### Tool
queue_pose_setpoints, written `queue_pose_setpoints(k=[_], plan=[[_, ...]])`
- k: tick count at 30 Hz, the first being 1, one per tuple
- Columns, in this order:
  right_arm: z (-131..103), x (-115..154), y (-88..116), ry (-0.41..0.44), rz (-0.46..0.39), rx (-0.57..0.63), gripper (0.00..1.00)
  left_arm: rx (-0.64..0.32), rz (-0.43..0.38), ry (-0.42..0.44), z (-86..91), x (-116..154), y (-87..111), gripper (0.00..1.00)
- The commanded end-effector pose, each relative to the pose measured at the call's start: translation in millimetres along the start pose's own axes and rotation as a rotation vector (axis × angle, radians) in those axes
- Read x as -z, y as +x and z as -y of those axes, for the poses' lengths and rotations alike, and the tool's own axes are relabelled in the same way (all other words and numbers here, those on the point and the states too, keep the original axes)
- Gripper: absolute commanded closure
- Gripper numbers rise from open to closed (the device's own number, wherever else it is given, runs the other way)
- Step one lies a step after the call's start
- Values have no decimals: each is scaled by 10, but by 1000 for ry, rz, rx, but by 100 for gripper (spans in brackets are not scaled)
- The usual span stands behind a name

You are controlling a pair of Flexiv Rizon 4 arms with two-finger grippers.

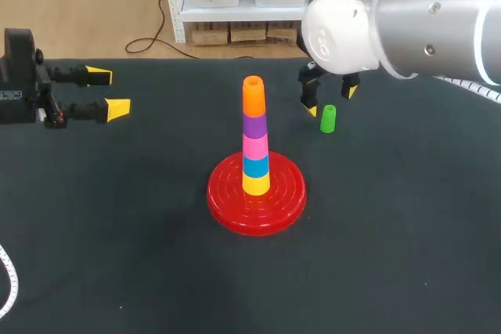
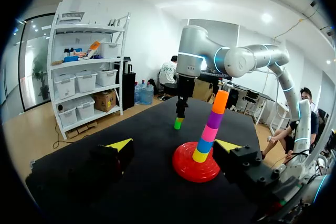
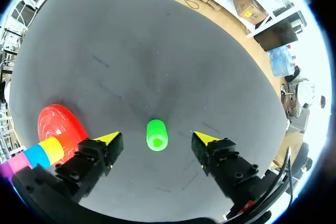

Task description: Pick up and stack the cylinders on the red base in this order: pink,purple,orange,green

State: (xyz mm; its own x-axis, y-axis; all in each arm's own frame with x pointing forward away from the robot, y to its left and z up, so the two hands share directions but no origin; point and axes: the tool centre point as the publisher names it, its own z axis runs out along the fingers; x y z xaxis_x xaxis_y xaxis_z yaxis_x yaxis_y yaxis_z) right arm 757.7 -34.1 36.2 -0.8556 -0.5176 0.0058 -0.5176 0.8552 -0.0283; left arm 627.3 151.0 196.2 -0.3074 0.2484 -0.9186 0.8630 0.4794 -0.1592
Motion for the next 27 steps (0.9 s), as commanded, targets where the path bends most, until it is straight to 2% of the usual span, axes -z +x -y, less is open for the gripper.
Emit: queue_pose_setpoints(k=[1, 9, 10, 12, 15, 17, 27], plan=[[-9, -23, 31, 5, 16, -5, 17, -3, 8, -3, -4, -12, 20, 0], [-13, -103, 30, 0, 26, -16, 23, -3, 8, -3, -4, -12, 20, 0], [-17, -111, 30, -1, 26, -17, 31, -3, 8, -3, -4, -12, 20, 0], [-24, -117, 30, -2, 28, -18, 35, -3, 8, -3, -4, -12, 20, 0], [-28, -124, 27, -1, 30, -19, 51, -3, 8, -3, -4, -12, 20, 0], [-29, -131, 23, 0, 30, -21, 55, -3, 8, -3, -4, -12, 20, 0], [-25, -143, 21, 2, 34, -23, 62, -3, 8, -3, -4, -12, 20, 0]])
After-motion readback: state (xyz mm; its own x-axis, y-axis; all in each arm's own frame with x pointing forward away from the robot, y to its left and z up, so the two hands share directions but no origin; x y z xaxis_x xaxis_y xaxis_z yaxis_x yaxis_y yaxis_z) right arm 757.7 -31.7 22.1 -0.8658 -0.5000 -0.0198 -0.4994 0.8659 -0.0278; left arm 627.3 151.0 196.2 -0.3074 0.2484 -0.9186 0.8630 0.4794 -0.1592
